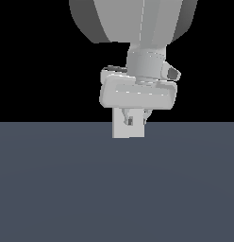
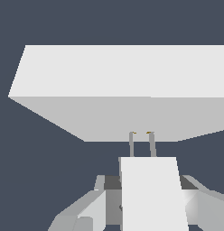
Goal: Plug the charger into the wall socket.
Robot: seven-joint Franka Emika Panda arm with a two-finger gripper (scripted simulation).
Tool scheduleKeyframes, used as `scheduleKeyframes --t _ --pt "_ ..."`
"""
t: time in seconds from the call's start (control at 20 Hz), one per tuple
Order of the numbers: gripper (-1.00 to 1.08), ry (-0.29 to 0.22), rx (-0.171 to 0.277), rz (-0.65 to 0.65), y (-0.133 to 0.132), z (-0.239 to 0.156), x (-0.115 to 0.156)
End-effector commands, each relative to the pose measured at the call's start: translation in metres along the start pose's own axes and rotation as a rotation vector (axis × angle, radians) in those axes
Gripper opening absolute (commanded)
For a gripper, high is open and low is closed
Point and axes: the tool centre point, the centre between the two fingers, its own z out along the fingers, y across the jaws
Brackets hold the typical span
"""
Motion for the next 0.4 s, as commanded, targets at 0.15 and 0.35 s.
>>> scheduleKeyframes --t 0.15,0.35 --pt "-1.00 0.000 0.000 0.000 0.0001 0.0048 0.0134" --pt "-1.00 0.001 0.001 0.000 0.0004 0.0056 0.0158"
